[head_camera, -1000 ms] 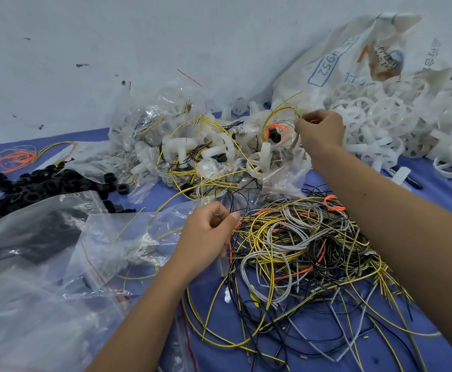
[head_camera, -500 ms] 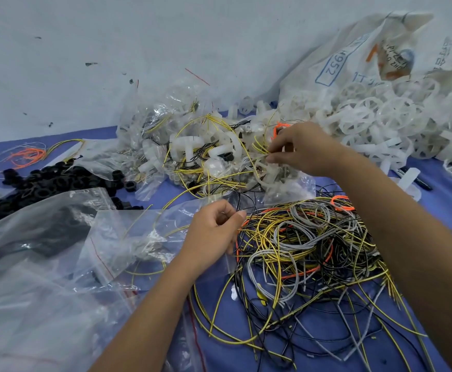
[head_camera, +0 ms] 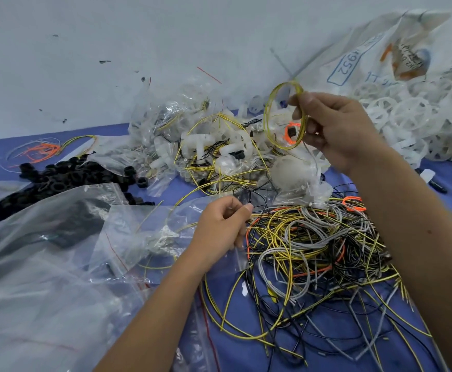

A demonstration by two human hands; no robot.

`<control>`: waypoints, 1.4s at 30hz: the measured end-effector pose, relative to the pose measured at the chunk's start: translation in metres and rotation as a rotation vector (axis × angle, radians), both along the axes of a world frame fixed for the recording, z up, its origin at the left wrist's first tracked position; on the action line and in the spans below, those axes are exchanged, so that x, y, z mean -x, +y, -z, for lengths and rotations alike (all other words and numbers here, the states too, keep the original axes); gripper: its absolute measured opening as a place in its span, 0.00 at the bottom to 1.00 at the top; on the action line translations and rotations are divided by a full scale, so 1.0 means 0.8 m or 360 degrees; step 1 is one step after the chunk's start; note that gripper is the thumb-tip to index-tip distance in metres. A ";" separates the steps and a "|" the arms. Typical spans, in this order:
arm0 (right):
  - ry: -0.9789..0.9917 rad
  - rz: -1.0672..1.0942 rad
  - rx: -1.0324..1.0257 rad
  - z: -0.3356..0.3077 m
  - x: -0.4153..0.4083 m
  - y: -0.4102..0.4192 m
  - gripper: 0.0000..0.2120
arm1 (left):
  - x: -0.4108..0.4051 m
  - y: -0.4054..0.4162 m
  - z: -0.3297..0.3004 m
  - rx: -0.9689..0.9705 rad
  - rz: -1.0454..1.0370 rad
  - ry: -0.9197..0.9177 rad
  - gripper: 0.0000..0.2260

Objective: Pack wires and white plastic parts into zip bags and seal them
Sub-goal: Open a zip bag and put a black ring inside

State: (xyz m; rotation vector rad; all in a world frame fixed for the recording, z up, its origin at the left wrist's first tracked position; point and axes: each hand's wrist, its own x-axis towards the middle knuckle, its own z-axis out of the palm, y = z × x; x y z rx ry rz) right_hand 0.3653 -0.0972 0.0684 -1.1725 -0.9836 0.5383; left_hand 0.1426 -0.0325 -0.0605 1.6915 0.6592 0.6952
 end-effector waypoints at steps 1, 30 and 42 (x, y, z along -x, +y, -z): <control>0.0137 -0.0078 -0.0058 0.000 0.000 0.001 0.11 | 0.001 0.001 0.000 0.0008 -0.0006 -0.0015 0.12; -0.0438 -0.0817 0.0488 0.054 0.051 -0.015 0.13 | 0.004 0.000 -0.018 0.0204 -0.0009 -0.0340 0.28; -0.0448 -0.1022 0.0572 0.053 0.046 -0.019 0.11 | 0.004 -0.007 -0.025 0.0695 0.0192 -0.0474 0.27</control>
